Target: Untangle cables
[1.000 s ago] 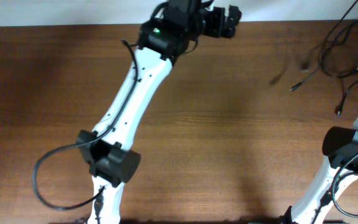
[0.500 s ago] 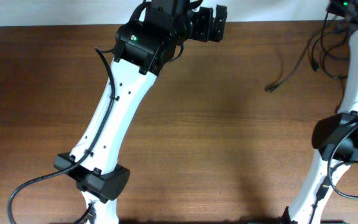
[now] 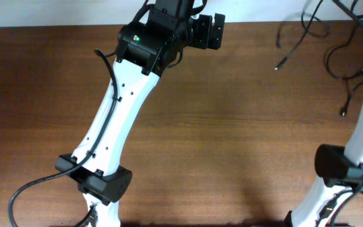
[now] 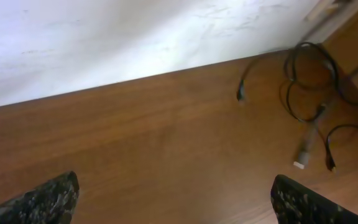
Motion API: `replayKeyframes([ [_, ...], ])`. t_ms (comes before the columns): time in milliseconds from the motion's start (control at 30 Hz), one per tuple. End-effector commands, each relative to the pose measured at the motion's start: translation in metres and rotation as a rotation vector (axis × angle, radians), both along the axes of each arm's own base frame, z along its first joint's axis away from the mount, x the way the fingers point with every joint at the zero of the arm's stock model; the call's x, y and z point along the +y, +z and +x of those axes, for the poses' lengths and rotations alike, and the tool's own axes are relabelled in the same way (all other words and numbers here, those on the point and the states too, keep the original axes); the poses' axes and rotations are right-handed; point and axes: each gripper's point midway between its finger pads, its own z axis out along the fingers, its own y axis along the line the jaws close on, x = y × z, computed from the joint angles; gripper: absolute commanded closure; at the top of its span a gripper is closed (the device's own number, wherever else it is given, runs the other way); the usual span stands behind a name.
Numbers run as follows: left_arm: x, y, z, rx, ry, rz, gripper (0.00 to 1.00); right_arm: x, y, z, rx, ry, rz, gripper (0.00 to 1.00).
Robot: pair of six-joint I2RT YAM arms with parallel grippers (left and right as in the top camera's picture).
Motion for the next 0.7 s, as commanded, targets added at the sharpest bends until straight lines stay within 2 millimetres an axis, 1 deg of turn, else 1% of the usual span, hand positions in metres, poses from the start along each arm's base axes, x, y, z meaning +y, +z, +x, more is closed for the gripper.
replayKeyframes([
  [0,0.002,-0.009,0.006,0.003,0.01,0.031,0.01,0.001,-0.035,0.014,0.091,0.006,0.016,0.96],
  [67,0.002,-0.009,0.006,0.003,0.01,0.032,0.01,0.0,-0.061,0.025,0.153,0.006,0.024,0.96],
  [100,0.002,-0.009,0.006,0.003,0.01,0.032,0.01,-0.001,-0.08,0.034,0.194,0.006,0.029,0.96],
  [167,0.003,-0.009,0.006,0.003,0.01,0.032,0.01,-0.002,-0.105,0.045,0.243,0.006,0.036,0.96],
  [200,0.003,-0.009,0.006,0.004,0.01,0.032,0.01,-0.003,-0.121,0.052,0.274,0.006,0.04,0.96],
  [333,0.003,-0.011,0.005,0.012,0.01,0.037,0.01,-0.006,-0.172,0.071,0.37,0.005,0.051,0.96],
  [367,0.004,-0.012,0.004,0.016,0.01,0.039,0.01,-0.007,-0.188,0.077,0.395,0.005,0.055,0.96],
  [433,0.004,-0.013,0.003,0.021,0.01,0.042,0.01,-0.008,-0.204,0.086,0.409,0.003,0.055,0.96],
  [500,0.004,-0.013,0.003,0.024,0.01,0.043,0.01,-0.02,-0.221,0.097,0.418,-0.046,0.037,0.96],
  [533,0.005,-0.014,0.002,0.028,0.01,0.046,0.01,-0.031,-0.233,0.103,0.423,-0.104,0.012,0.96],
  [600,0.005,-0.016,0.001,0.035,0.01,0.05,0.01,-0.051,-0.245,0.106,0.433,-0.185,-0.016,0.96],
  [667,0.006,-0.017,0.001,0.038,0.012,0.054,0.01,-0.065,-0.253,0.107,0.439,-0.212,-0.016,0.96],
])
